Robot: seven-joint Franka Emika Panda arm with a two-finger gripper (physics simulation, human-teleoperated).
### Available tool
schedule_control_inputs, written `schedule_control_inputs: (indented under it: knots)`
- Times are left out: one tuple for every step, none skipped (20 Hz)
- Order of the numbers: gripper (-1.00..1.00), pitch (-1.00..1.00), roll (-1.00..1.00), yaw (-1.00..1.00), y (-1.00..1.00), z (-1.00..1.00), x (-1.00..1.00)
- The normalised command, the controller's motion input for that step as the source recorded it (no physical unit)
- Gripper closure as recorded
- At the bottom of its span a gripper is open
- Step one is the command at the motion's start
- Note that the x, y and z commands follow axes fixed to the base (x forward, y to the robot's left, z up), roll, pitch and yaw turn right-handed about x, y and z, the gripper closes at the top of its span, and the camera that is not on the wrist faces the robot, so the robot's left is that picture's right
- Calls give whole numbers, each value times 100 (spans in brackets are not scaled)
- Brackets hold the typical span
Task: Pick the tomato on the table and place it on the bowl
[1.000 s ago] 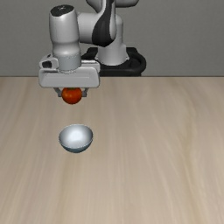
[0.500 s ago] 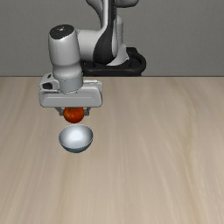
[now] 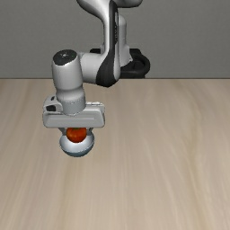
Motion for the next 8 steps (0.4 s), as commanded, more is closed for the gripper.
schedule_control_inputs:
  knots:
    - [-100, 0, 0, 0, 0, 0, 0]
    - [-100, 0, 0, 0, 0, 0, 0]
    - [-100, 0, 0, 0, 0, 0, 0]
    - [-100, 0, 0, 0, 0, 0, 0]
    - [-100, 0, 0, 0, 0, 0, 0]
    - [-100, 0, 0, 0, 0, 0, 0]
    - [-100, 0, 0, 0, 0, 0, 0]
    - [-100, 0, 0, 0, 0, 0, 0]
